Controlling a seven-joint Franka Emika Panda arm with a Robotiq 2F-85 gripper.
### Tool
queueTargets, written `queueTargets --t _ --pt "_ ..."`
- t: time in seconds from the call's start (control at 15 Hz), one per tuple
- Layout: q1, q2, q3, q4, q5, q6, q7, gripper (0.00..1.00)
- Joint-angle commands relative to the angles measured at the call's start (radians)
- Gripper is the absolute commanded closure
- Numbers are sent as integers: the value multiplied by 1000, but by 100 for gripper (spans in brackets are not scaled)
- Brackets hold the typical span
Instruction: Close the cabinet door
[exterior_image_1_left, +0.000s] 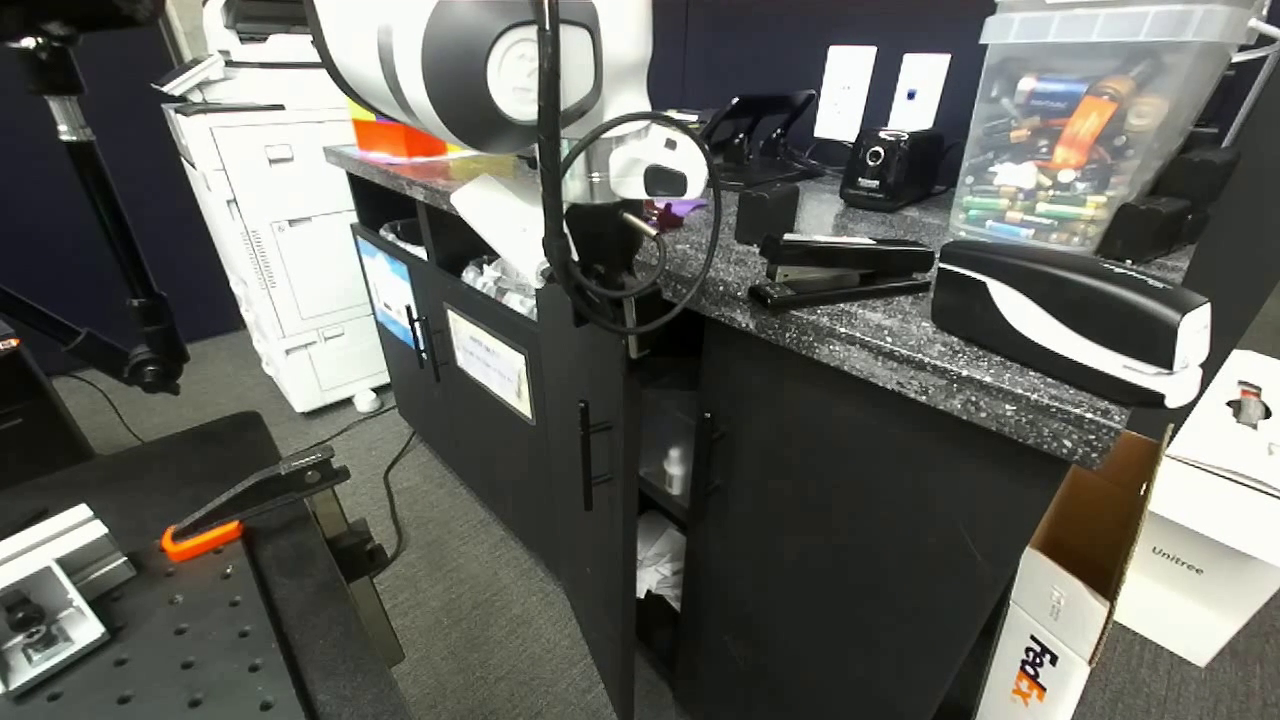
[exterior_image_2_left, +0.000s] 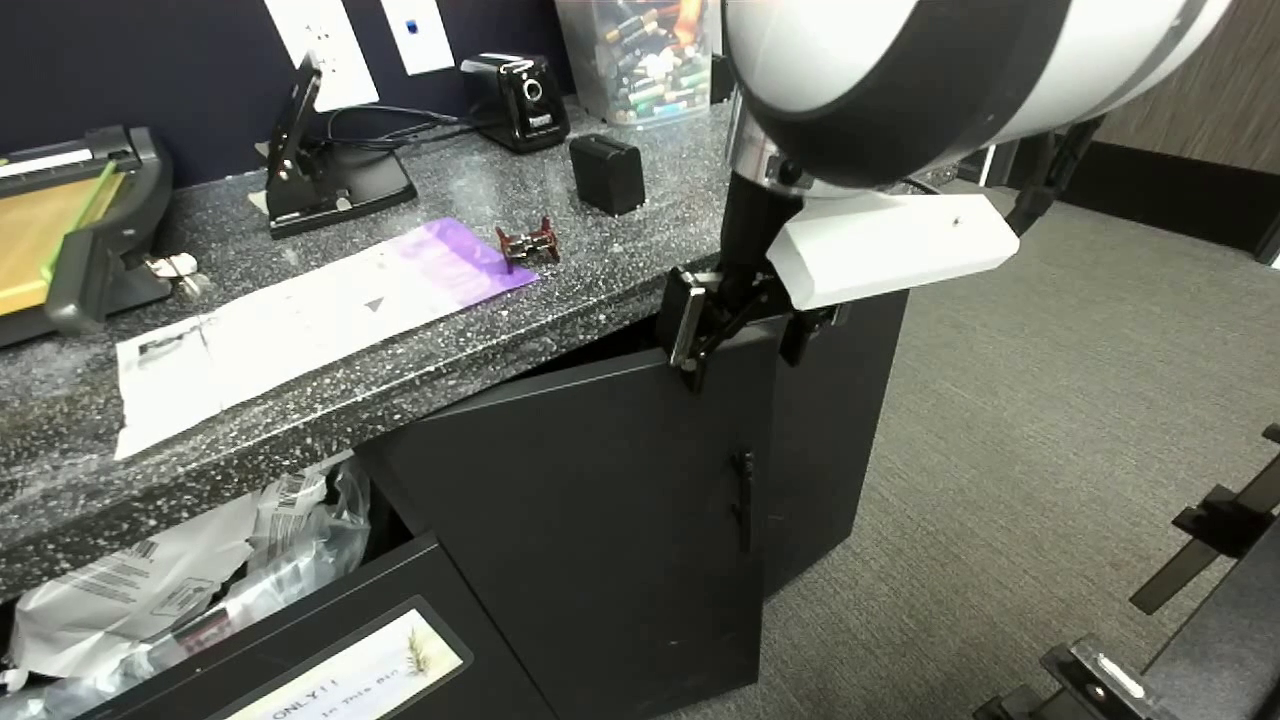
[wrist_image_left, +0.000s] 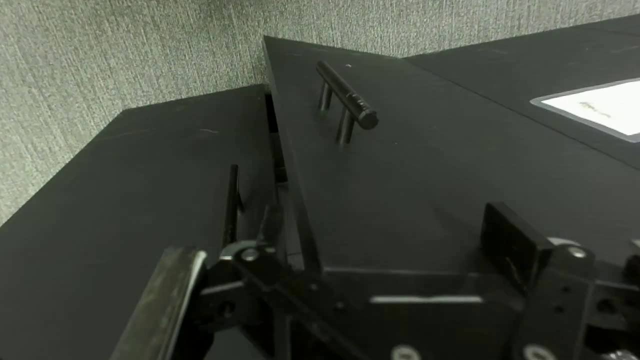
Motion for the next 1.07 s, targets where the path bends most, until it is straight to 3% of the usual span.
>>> queueTargets --t 0.0,0.33,0.47,0.53,0.6,0.93,1.0 --pt "103 14 -105 15 -58 92 67 0" --pt "288 64 -289 13 -129 236 151 0" --pt "342 78 -334 9 -118 255 165 0" --pt "339 73 -319 4 -104 234 157 0" --pt "299 48 -264 -6 -88 181 136 0" --pt "30 -117 45 -65 24 -60 0 0" --pt "128 -18 -44 -14 -27 21 70 0"
